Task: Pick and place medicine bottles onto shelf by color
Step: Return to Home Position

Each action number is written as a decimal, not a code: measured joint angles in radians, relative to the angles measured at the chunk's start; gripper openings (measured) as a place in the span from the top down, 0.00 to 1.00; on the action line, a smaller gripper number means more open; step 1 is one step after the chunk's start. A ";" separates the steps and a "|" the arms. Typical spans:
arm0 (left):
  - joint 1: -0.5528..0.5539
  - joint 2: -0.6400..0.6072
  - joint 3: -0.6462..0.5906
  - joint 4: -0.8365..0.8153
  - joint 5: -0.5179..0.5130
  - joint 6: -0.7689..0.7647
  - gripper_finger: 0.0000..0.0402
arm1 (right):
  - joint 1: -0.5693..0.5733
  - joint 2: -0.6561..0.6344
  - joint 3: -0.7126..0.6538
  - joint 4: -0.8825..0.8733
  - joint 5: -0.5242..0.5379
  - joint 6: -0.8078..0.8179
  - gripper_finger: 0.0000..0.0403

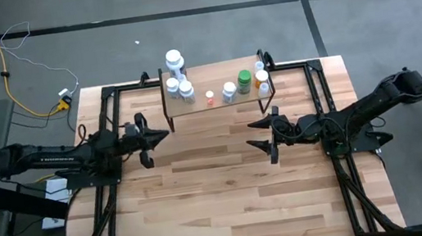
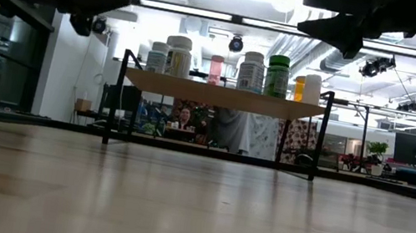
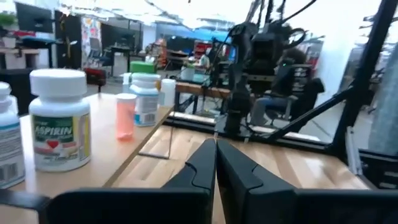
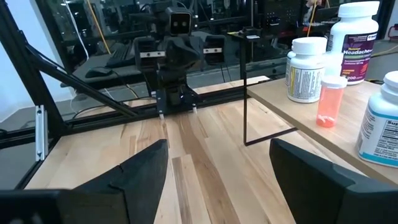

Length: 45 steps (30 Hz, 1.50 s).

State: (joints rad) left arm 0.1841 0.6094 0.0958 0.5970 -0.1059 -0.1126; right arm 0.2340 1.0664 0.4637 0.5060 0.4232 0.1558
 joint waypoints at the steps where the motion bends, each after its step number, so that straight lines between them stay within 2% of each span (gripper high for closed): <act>1: -0.004 -0.015 -0.003 -0.003 0.004 0.000 1.00 | 0.000 0.000 0.000 0.000 0.000 0.000 0.32; 12: -0.157 -0.089 -0.004 -0.058 -0.011 -0.019 1.00 | 0.002 0.000 0.000 0.001 -0.001 0.000 0.32; 22: -0.223 -0.404 -0.004 -0.311 -0.086 -0.005 1.00 | 0.004 -0.044 0.000 -0.026 -0.039 0.023 0.32; 27: -0.227 -0.501 -0.004 -0.413 -0.088 0.011 1.00 | 0.004 -0.052 0.000 -0.031 -0.040 0.026 0.32; 34: -0.227 -0.515 -0.004 -0.462 -0.088 0.011 1.00 | 0.004 -0.052 0.000 -0.031 -0.041 0.027 0.32; 39: -0.219 -0.514 -0.087 -0.355 -0.088 0.010 1.00 | 0.004 -0.052 0.000 -0.031 -0.041 0.026 0.32; 41: -0.201 -0.511 -0.082 -0.357 -0.085 -0.004 1.00 | 0.004 -0.053 0.000 -0.031 -0.041 0.022 0.32; 45: -0.167 -0.512 -0.082 -0.393 -0.038 0.001 1.00 | 0.004 -0.053 0.000 -0.031 -0.041 0.019 0.32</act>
State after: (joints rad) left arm 0.0167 0.0971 0.0139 0.2045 -0.1441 -0.1117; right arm 0.2382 1.0138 0.4637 0.4747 0.3820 0.1753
